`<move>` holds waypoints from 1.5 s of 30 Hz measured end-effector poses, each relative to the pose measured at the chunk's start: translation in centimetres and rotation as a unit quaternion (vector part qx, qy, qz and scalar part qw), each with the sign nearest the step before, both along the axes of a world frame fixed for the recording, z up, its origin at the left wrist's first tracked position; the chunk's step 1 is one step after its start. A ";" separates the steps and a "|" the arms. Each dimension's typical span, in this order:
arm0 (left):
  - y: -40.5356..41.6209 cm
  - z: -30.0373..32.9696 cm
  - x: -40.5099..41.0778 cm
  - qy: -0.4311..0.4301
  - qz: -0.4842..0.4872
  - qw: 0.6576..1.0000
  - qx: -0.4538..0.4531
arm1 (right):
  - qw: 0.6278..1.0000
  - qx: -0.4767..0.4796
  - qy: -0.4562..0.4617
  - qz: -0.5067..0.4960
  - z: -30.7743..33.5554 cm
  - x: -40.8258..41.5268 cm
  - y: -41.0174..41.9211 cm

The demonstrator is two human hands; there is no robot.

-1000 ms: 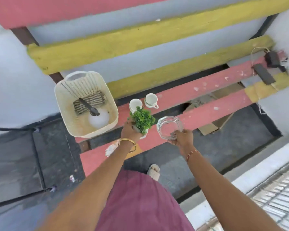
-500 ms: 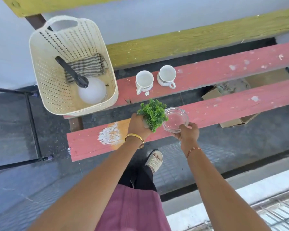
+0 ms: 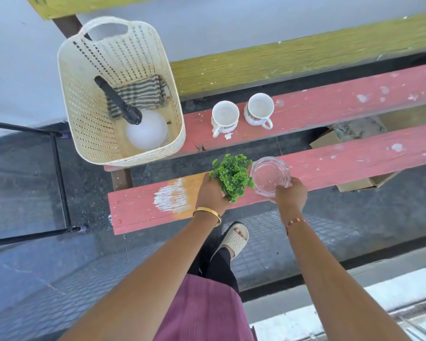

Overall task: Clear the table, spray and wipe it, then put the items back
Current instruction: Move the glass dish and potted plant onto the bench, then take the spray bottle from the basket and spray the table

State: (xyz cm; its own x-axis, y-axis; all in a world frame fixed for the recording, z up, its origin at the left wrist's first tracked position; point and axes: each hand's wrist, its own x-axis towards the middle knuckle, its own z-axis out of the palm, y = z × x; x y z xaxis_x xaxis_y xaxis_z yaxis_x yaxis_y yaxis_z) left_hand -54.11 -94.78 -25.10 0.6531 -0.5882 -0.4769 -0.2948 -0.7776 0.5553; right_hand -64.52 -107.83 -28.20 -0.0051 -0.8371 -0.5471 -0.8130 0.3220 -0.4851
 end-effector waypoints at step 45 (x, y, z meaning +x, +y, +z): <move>9.8 10.4 15.9 -0.051 0.359 0.920 -0.150 | 0.841 0.004 -0.092 0.533 10.1 23.3 9.9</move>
State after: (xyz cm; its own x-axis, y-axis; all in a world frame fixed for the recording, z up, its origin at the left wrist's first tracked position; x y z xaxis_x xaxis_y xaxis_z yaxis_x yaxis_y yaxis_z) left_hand -38.22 -85.02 -14.69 0.9569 -0.0824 -0.2785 0.1733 -0.6076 0.7751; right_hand -41.19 -97.92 -18.09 0.8313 -0.3090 -0.4620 -0.5535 -0.5376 -0.6361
